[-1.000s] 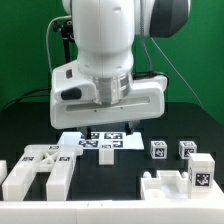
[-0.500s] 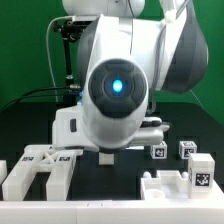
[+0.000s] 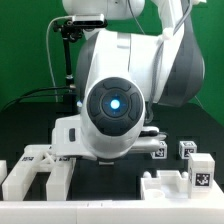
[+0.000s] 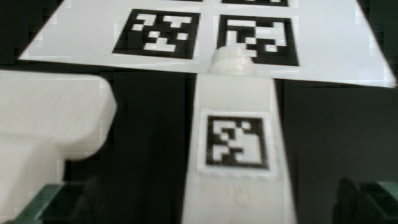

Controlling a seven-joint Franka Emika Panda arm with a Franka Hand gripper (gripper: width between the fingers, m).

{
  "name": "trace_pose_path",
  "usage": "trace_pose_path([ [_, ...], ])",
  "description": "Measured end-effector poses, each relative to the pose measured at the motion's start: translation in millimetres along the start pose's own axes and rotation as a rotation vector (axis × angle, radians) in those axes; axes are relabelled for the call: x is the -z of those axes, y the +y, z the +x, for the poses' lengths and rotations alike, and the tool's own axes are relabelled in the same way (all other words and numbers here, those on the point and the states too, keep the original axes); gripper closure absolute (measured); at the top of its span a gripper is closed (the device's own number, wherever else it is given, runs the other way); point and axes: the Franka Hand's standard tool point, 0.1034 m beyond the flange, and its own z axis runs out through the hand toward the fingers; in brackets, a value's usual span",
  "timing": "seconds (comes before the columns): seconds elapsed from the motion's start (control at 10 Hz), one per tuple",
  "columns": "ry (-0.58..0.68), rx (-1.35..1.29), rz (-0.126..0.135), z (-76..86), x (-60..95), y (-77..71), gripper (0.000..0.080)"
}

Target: Assemble chair

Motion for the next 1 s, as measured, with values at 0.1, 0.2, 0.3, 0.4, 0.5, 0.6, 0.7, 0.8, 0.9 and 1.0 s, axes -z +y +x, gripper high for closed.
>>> trace_pose_path([
  [0.1, 0.002, -0.005, 0.004, -0.1, 0.8, 3.4, 0.015],
  [0.2, 0.002, -0.004, 0.004, 0.1, 0.5, 2.9, 0.018],
  [0.3, 0.0, -0.004, 0.004, 0.3, -0.1, 2.9, 0.018],
  [0.4, 0.0, -0.004, 0.005, 0.4, -0.4, 3.1, 0.0358],
  [0.5, -0.001, -0.004, 0.005, 0.4, -0.7, 3.3, 0.0516],
  [0.6, -0.001, -0.005, 0.005, 0.4, -0.7, 3.3, 0.0516],
  [0.7, -0.001, -0.005, 0.005, 0.4, -0.7, 3.3, 0.0514],
  [0.8, -0.001, -0.005, 0.005, 0.4, -0.7, 3.4, 0.0514],
  [0.9, -0.001, -0.005, 0.005, 0.4, -0.7, 3.4, 0.0514],
  [1.0, -0.001, -0.005, 0.005, 0.4, -0.7, 3.4, 0.0514],
])
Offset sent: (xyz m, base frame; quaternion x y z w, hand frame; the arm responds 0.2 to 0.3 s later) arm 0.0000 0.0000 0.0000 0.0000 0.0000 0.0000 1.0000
